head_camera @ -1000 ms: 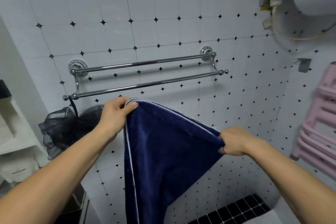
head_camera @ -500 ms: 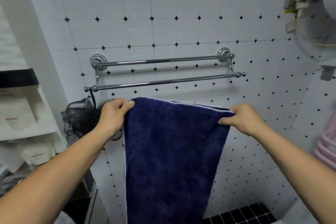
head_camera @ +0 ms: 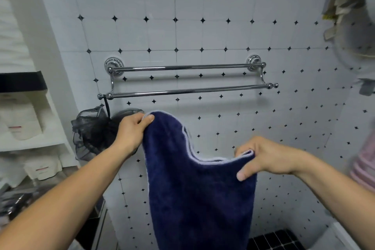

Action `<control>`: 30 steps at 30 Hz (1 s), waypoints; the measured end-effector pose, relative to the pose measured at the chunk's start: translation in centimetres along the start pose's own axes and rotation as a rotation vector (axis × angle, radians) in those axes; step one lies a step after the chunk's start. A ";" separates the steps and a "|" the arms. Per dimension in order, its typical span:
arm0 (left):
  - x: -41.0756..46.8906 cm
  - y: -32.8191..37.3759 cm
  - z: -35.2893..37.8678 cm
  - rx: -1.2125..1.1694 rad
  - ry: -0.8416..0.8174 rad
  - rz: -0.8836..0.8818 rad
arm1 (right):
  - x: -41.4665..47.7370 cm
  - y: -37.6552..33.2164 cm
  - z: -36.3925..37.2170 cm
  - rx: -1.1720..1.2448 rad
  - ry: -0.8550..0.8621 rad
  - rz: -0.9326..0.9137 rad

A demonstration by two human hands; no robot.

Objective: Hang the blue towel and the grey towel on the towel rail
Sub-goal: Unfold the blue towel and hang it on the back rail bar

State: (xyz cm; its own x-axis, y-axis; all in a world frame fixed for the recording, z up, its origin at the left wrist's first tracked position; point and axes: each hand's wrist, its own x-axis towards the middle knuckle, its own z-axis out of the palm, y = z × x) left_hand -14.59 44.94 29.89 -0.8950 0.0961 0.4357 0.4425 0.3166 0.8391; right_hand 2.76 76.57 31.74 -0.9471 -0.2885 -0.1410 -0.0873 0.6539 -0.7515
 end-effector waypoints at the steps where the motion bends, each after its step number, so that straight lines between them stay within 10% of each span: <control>1: 0.0 0.0 -0.1 -0.019 -0.001 -0.001 | 0.1 0.2 -0.4 0.015 0.112 -0.012; 5: -0.3 0.8 0.0 -0.032 -0.013 0.005 | 0.8 1.4 -3.3 0.006 0.694 0.240; 9: -0.1 1.1 0.0 -0.089 0.021 -0.051 | 0.2 0.1 -0.9 0.024 -0.014 0.038; 14: -0.2 1.8 -0.4 -0.068 0.016 -0.043 | 1.3 0.9 -4.1 0.056 0.669 0.238; 18: -0.2 1.7 -0.4 -0.053 0.033 -0.075 | 0.9 -0.5 -2.2 0.098 0.140 -0.047; 23: -0.4 1.2 -1.2 -0.009 0.042 -0.046 | 2.1 1.2 -4.0 -0.029 0.629 0.201; 27: -1.1 0.8 -0.4 -0.017 0.025 -0.056 | 0.7 0.4 -2.1 0.017 0.076 -0.004; 30: -1.3 1.1 -0.5 -0.057 0.049 -0.096 | 1.3 1.0 -2.5 0.065 0.246 0.006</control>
State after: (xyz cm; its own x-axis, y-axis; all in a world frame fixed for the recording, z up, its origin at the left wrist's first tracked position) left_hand -12.94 44.67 30.46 -0.9303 0.0210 0.3663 0.3582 0.2676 0.8945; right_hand 0.71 78.58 32.41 -0.9949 -0.1007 0.0091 -0.0686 0.6065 -0.7921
